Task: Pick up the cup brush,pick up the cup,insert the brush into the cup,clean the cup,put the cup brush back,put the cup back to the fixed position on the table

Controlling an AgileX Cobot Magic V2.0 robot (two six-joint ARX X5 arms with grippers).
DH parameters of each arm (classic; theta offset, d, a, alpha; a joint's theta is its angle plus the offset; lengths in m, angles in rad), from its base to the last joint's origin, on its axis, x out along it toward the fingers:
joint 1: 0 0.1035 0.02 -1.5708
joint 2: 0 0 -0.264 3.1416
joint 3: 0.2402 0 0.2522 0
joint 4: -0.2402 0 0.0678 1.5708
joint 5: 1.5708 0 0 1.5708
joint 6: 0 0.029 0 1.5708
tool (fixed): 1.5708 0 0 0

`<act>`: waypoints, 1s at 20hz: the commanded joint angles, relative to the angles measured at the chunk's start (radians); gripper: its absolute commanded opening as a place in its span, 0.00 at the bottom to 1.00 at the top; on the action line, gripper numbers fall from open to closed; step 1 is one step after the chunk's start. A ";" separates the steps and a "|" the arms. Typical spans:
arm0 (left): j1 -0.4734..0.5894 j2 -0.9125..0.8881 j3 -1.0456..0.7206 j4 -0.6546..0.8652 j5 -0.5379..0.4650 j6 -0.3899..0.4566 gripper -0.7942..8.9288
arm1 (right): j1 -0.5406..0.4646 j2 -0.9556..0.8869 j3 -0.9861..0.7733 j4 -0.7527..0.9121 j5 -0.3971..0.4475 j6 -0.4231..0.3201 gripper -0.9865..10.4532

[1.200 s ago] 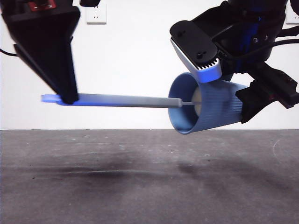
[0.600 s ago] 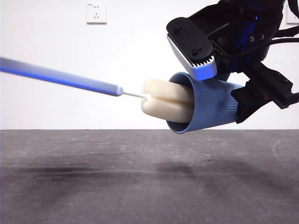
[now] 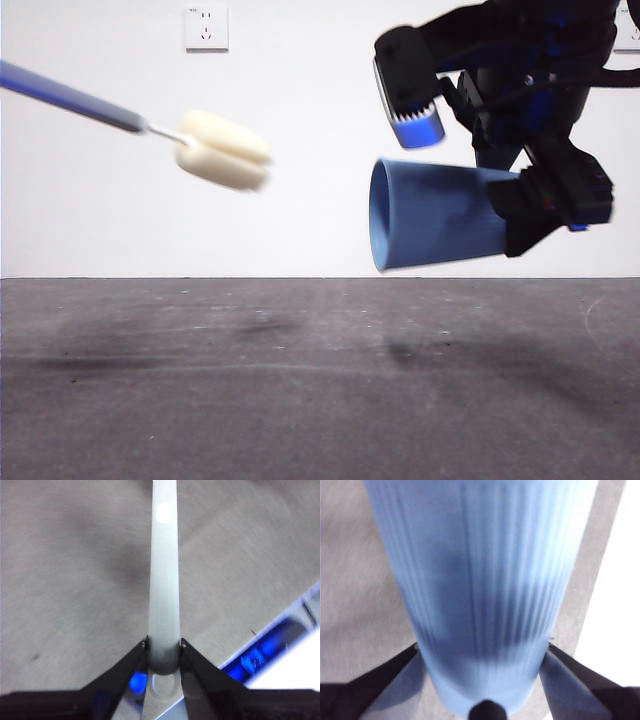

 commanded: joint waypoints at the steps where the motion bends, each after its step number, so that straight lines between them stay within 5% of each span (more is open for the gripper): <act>1: 0.051 -0.002 -0.002 0.055 0.040 -0.077 0.07 | -0.007 -0.024 0.001 0.033 -0.002 0.168 0.08; 7: 0.065 -0.001 -0.142 0.321 0.048 -0.297 0.07 | -0.026 -0.169 0.002 0.055 -0.140 0.613 0.08; 10: 0.064 -0.001 -0.317 0.547 0.083 -0.459 0.07 | -0.040 -0.271 0.002 0.134 -0.287 0.843 0.08; 13: 0.064 0.018 -0.443 0.755 0.042 -0.599 0.07 | -0.042 -0.349 0.002 0.188 -0.319 0.927 0.08; 20: -0.031 0.240 -0.466 0.943 -0.084 -0.678 0.07 | -0.043 -0.382 0.002 0.222 -0.368 1.006 0.08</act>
